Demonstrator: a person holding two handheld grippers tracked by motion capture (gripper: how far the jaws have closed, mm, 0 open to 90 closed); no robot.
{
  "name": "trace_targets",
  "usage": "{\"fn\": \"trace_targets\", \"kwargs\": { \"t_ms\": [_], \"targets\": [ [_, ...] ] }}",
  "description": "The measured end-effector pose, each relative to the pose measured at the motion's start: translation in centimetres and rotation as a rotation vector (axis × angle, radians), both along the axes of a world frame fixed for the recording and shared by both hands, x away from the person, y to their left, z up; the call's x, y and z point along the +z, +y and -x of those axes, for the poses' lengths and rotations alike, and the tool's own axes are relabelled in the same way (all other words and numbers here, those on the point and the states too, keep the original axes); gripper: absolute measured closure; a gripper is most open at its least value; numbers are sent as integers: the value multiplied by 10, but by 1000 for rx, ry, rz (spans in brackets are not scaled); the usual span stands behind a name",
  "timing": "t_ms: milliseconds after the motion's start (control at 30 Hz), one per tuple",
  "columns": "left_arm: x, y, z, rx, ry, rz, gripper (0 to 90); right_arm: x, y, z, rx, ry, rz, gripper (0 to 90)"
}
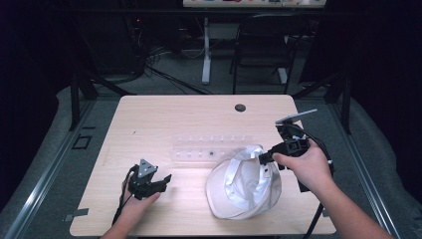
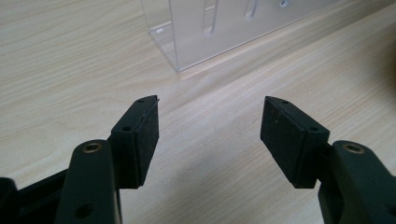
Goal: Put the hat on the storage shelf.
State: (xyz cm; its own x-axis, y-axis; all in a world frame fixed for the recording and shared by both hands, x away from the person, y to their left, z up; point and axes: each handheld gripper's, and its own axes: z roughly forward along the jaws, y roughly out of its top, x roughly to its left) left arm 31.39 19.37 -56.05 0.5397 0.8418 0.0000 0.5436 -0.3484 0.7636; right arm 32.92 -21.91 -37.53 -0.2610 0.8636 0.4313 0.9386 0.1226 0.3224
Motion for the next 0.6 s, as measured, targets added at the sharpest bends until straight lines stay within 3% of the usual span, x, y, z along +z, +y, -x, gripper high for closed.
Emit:
{"fn": "trace_targets", "kwargs": {
  "t_ms": [467, 600],
  "targets": [
    [0, -2, 1, -15, 0, 2, 377, 22, -7, 1, -15, -39, -130, 829],
    [0, -4, 2, -28, -3, 7, 382, 27, -10, 0, -23, -56, -147, 829]
  ]
}}
